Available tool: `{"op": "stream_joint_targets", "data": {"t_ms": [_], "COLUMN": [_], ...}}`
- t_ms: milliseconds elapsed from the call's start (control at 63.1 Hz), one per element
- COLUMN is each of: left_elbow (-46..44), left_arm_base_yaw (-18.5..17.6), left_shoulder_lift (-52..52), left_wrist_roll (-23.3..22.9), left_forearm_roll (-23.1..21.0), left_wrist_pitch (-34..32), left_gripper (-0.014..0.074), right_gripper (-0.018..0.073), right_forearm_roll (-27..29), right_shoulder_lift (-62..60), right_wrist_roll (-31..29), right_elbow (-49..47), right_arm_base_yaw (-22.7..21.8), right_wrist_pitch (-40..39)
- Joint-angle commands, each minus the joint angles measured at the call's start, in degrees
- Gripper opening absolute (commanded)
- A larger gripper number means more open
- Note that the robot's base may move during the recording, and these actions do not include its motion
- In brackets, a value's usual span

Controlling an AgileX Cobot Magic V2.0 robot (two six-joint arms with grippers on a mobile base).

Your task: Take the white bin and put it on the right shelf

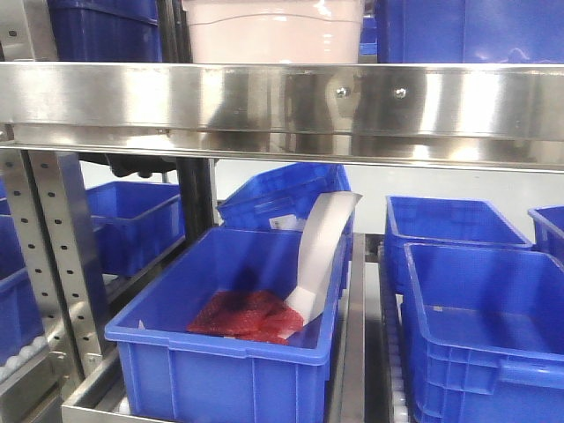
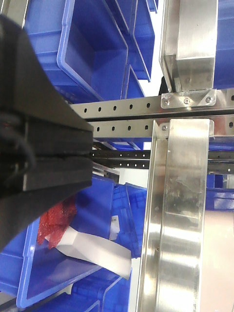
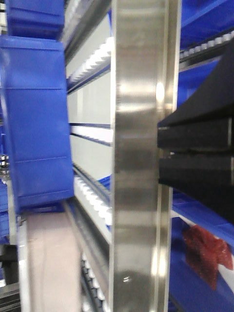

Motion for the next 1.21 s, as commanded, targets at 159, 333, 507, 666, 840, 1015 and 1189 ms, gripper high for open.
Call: {"op": "stream_joint_targets", "data": {"t_ms": [159, 333, 507, 666, 840, 1015, 1189], "left_elbow": [1.3, 1.3, 1.3, 1.3, 1.3, 1.3, 1.3], "left_arm_base_yaw": [0.1, 0.1, 0.1, 0.1, 0.1, 0.1, 0.1], "left_shoulder_lift": [-0.7, -0.7, -0.7, -0.7, -0.7, -0.7, -0.7], "left_wrist_roll": [-0.5, -0.5, -0.5, -0.5, -0.5, -0.5, -0.5], "left_forearm_roll": [-0.6, -0.6, -0.6, -0.6, -0.6, -0.6, -0.6], "left_wrist_pitch": [-5.2, -5.2, -5.2, -5.2, -5.2, -5.2, -5.2], "left_gripper": [-0.0117, -0.0118, -0.0117, -0.0117, -0.0117, -0.0117, -0.0118], "right_gripper": [0.0068, 0.0068, 0.0068, 0.0068, 0.0068, 0.0068, 0.0068], "right_forearm_roll": [0.8, 1.0, -1.1, -1.2, -1.2, -1.2, -1.2], "right_shoulder_lift": [-7.1, -13.8, -16.8, -16.8, -16.8, -16.8, -16.8], "right_wrist_roll": [-0.3, -0.3, -0.3, -0.3, -0.3, -0.3, -0.3], "right_elbow": [9.2, 15.5, 16.7, 16.7, 16.7, 16.7, 16.7], "right_arm_base_yaw": [-2.8, -5.7, -5.9, -5.9, -5.9, -5.9, -5.9], "right_wrist_pitch": [-8.5, -8.9, -7.5, -7.5, -7.5, -7.5, -7.5]}}
